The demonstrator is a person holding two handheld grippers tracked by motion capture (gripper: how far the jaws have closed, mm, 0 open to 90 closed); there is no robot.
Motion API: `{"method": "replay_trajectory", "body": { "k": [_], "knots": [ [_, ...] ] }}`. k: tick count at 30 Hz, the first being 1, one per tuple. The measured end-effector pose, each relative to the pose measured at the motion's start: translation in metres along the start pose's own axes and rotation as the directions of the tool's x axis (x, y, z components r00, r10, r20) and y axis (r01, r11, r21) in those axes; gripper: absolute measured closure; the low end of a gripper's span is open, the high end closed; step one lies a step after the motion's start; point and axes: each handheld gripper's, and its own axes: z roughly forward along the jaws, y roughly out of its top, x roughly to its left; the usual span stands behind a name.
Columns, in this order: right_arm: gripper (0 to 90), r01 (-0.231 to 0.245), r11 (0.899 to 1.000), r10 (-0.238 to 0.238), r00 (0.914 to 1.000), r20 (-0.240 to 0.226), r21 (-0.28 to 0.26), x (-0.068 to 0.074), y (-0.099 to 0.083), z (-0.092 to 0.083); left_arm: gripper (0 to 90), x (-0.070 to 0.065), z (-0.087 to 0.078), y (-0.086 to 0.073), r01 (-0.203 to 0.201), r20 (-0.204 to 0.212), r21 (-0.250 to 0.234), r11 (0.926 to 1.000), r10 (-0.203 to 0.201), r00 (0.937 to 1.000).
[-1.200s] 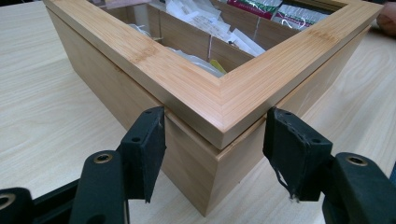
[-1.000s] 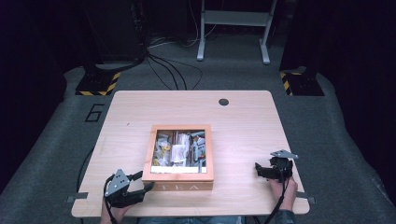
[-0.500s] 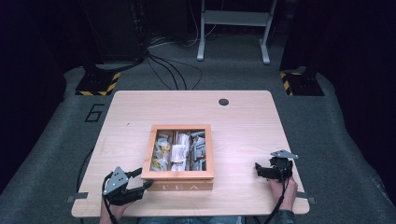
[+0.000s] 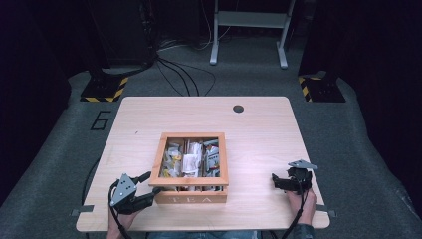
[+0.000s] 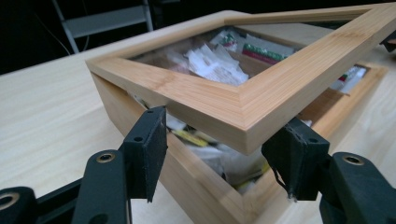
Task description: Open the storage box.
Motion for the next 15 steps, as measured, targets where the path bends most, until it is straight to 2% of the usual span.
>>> {"method": "replay_trajectory", "body": {
  "k": [3, 4, 15],
  "knots": [
    [7.0, 0.0, 1.0, 0.0, 1.0, 0.0, 0.0, 0.0, 0.0, 0.0, 41.4, 0.001, 0.001, 0.004, -0.016, -0.023, -0.009, 0.9998, 0.016, 0.9996],
    [7.0, 0.0, 1.0, 0.0, 1.0, 0.0, 0.0, 0.0, 0.0, 0.0, 41.5, 0.0, 0.002, 0.005, -0.007, -0.028, -0.018, 0.9998, 0.007, 0.9996],
    [7.0, 0.0, 1.0, 0.0, 1.0, -0.002, 0.0, 0.0, 0.0, 0.0, 45.2, 0.006, 0.007, 0.021, -0.037, -0.075, -0.056, 0.9977, 0.033, 0.9966]
  ]
}}
